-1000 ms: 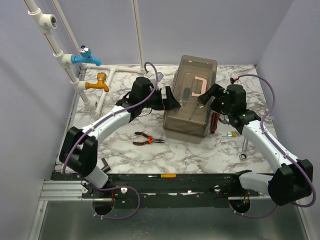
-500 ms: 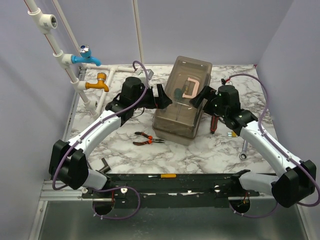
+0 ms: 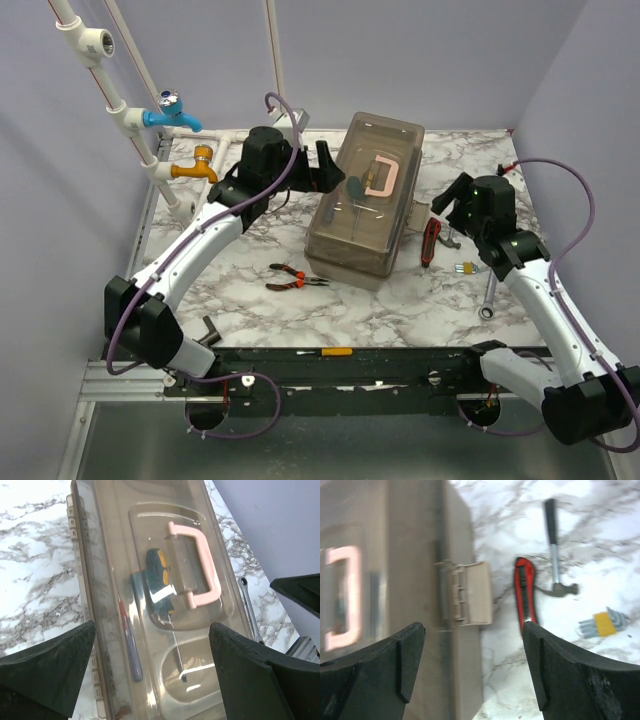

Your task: Pack the tool kit

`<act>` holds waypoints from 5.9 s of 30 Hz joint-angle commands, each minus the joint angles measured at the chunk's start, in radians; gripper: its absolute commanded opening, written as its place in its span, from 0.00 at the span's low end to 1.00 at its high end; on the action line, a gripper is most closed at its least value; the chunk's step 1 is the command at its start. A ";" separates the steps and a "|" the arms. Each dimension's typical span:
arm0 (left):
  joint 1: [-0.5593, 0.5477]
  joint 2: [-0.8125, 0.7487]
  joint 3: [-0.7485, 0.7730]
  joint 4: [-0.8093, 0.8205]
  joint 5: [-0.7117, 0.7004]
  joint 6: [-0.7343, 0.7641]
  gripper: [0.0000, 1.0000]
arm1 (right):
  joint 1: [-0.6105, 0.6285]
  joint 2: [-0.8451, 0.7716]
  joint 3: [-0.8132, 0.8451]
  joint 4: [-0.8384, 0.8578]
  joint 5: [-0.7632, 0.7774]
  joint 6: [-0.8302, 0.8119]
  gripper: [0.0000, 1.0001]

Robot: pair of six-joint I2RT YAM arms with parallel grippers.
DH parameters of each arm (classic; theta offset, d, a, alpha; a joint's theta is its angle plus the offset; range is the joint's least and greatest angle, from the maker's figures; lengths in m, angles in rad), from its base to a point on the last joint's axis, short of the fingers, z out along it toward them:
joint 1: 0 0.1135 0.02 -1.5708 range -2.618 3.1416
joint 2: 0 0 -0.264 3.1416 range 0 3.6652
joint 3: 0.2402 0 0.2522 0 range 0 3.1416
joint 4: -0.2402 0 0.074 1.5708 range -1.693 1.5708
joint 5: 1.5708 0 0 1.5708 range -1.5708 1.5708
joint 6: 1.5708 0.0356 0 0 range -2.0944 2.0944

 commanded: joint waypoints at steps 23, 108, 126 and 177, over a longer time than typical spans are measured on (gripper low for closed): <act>0.000 0.348 0.272 -0.098 0.145 -0.004 0.99 | -0.337 0.513 -0.340 0.724 -0.702 0.216 0.01; 0.011 0.523 0.276 -0.050 0.290 -0.039 0.98 | 0.097 0.824 0.129 0.680 -0.672 0.048 0.01; 0.028 0.208 0.217 -0.042 0.044 0.008 0.99 | 0.039 0.324 0.024 0.454 -0.150 -0.146 0.04; 0.369 -0.363 -1.018 0.996 -0.511 0.450 0.98 | -0.096 0.311 -0.740 1.613 -0.004 -0.622 0.92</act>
